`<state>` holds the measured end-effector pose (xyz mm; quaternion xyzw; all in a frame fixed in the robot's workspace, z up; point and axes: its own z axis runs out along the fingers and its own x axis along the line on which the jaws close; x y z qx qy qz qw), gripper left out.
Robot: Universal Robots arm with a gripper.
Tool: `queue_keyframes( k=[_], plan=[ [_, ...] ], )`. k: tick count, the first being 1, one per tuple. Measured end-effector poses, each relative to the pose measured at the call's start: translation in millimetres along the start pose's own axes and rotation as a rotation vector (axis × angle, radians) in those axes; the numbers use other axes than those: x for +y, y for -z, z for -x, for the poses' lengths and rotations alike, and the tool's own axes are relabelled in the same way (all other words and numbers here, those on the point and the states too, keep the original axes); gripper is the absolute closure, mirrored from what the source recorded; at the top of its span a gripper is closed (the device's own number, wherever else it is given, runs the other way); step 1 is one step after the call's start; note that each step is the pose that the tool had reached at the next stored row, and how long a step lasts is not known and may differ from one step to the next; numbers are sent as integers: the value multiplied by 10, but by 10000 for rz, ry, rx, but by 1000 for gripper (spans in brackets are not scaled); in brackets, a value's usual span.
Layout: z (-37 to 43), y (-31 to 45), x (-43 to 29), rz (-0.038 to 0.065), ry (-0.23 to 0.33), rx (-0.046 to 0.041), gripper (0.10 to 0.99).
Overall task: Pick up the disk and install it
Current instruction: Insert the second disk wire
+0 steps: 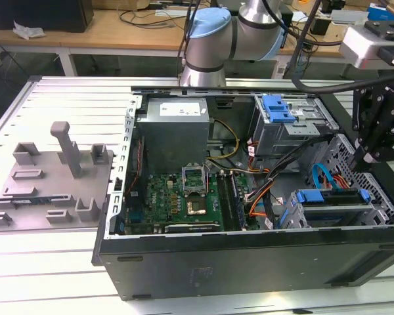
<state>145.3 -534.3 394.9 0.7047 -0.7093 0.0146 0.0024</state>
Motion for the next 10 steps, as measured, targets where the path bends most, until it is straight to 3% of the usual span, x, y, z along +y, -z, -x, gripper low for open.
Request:
queue_keyframes(
  k=[10],
  plan=[
    [0,1,0,0,5,2,980]
  ],
)
